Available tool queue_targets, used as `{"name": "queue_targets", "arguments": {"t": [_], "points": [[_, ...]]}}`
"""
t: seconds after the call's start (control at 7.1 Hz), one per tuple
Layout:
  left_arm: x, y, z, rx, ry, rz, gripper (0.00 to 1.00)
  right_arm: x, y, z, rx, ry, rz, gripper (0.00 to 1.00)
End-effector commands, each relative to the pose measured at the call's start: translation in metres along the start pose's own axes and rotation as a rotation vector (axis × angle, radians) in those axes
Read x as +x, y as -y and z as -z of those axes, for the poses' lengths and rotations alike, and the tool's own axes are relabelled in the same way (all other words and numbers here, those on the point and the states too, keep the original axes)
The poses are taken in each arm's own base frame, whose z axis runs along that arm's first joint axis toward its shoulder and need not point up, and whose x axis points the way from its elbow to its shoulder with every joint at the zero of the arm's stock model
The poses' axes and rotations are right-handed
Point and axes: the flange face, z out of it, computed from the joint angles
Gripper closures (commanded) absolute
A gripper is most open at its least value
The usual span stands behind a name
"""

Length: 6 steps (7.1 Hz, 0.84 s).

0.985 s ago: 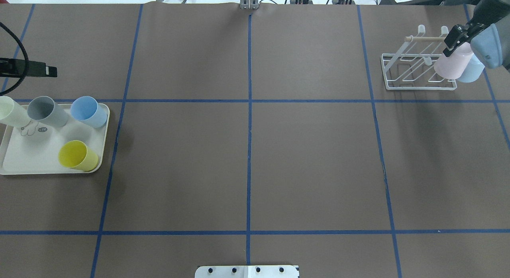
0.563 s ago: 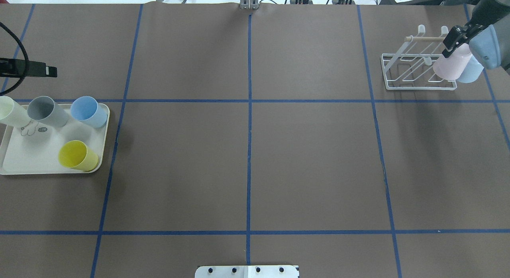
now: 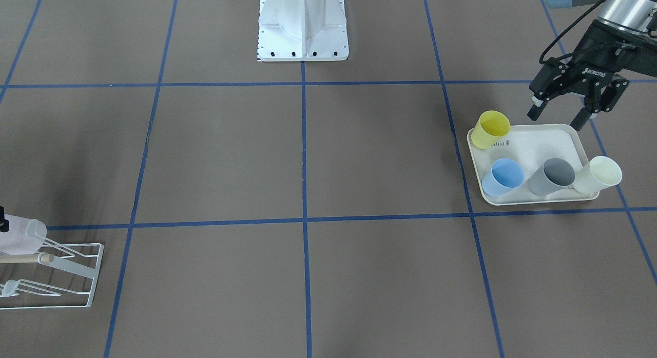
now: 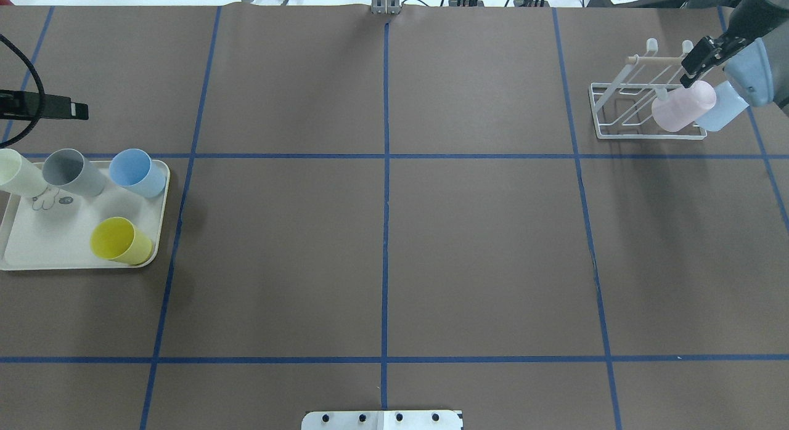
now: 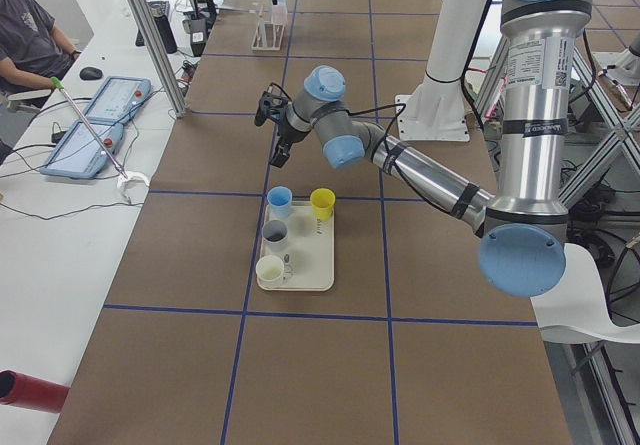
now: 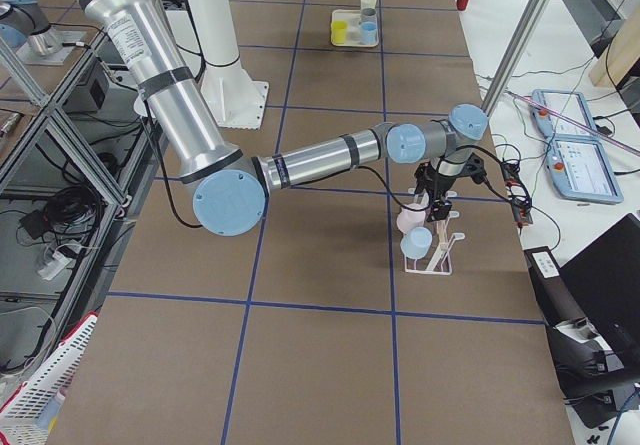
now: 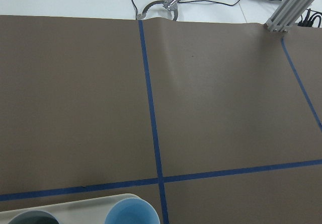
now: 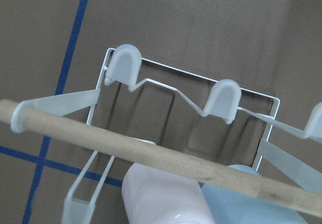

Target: Transfer IKEA cup to right arm and place on rack

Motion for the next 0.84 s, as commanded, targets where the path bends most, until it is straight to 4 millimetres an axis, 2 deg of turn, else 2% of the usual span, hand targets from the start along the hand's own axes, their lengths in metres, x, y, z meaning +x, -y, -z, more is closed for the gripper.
{"name": "queue_targets", "arguments": {"t": [0.0, 0.28, 0.42, 0.56, 0.7], "points": [[-0.001, 0.000, 0.000, -0.001, 0.001, -0.002, 0.00, 0.003, 0.002, 0.010, 0.015, 0.000, -0.008, 0.02], [-0.004, -0.004, -0.001, -0.024, -0.004, -0.004, 0.00, 0.007, 0.007, 0.042, 0.063, 0.028, -0.014, 0.02], [-0.011, -0.005, -0.008, -0.048, 0.000, 0.007, 0.00, 0.006, 0.013, 0.064, 0.091, 0.064, -0.020, 0.01], [-0.025, -0.010, -0.014, -0.064, 0.022, 0.019, 0.00, 0.004, 0.013, 0.078, 0.110, 0.068, -0.024, 0.01], [-0.041, -0.022, -0.015, -0.099, 0.038, -0.039, 0.00, -0.003, 0.012, 0.085, 0.121, 0.068, -0.015, 0.01]]}}
